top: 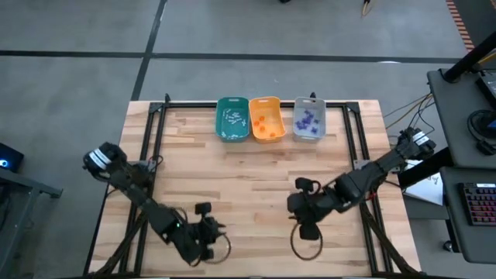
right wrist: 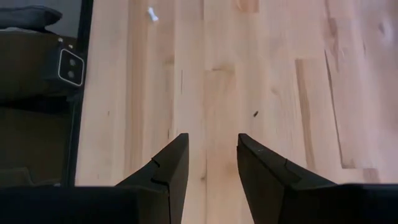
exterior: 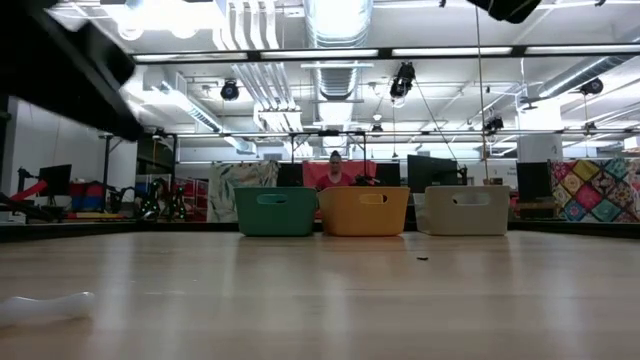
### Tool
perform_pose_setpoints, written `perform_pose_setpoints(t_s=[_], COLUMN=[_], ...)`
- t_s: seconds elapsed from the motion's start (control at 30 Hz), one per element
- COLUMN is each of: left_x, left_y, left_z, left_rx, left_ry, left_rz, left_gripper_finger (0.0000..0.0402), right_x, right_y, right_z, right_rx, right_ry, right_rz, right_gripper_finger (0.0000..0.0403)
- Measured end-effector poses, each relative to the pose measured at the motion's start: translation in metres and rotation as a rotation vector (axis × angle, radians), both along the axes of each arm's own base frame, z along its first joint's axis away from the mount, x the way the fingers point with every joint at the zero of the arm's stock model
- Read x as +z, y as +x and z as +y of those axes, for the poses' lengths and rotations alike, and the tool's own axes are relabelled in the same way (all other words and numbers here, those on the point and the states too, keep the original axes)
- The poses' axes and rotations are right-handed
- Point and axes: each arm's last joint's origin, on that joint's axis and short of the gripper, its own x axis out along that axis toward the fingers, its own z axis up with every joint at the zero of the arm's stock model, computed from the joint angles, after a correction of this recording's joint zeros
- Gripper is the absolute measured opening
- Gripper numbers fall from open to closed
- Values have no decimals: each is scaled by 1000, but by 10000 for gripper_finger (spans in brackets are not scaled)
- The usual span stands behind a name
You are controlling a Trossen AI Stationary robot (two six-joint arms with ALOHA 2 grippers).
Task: Sort Halloween decoration
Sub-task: Put the white bone toy into the blue bin
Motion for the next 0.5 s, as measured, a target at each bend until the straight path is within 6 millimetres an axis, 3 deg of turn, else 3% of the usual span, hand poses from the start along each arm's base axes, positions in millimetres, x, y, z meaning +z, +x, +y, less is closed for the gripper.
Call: perform_pose_setpoints(t_s=[0.2, 0.5], left_x=[-10, -23], left_y=[-7, -6], left_z=[-33, -54], left_rx=[-37, -41], left_ry=[45, 33], left_rz=[89, 102], left_gripper_finger=[75, 85], right_x=[-3, -13], right_y=[-7, -9], right_z=[20, 24], right_rx=[1, -31], right_ry=[-11, -16], right_rz=[-60, -72], right_gripper_finger=[125, 124])
